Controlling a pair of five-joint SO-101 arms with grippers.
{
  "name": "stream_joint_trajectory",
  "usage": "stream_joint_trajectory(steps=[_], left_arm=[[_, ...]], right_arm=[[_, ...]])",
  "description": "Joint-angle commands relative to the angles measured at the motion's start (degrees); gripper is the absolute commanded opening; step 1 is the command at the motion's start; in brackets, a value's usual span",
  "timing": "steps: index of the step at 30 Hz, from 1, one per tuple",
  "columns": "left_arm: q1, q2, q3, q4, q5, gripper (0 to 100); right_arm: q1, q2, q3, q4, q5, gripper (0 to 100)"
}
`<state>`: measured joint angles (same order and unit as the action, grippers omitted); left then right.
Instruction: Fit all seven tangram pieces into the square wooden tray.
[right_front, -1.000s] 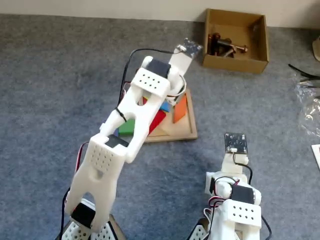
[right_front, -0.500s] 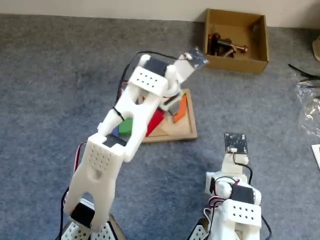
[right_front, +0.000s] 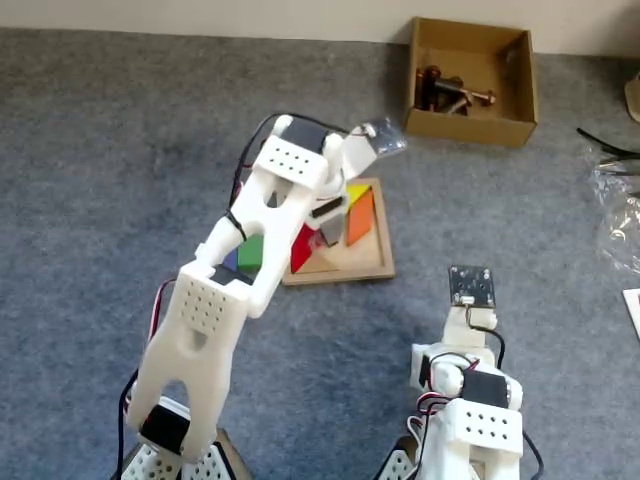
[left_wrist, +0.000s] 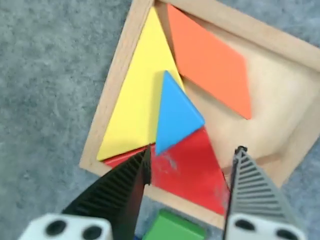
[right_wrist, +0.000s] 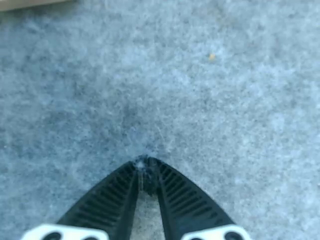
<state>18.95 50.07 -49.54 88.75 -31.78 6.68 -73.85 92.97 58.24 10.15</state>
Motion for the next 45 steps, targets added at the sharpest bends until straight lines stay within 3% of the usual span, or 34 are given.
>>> stream_joint_trajectory(steps=[1, 34, 45], left_arm=[[-0.40, -1.01, -1.89, -2.20, -0.44, 25], [3.21, 4.97, -1.89, -5.27, -0.44, 25], [4.00, 3.56, -1.89, -3.96, -6.24, 24]], right_arm=[[1.89, -0.04, 1.80, 0.92, -0.18, 0.5], [1.89, -0.04, 1.80, 0.92, -0.18, 0.5], [1.89, -0.04, 1.80, 0.92, -0.18, 0.5]])
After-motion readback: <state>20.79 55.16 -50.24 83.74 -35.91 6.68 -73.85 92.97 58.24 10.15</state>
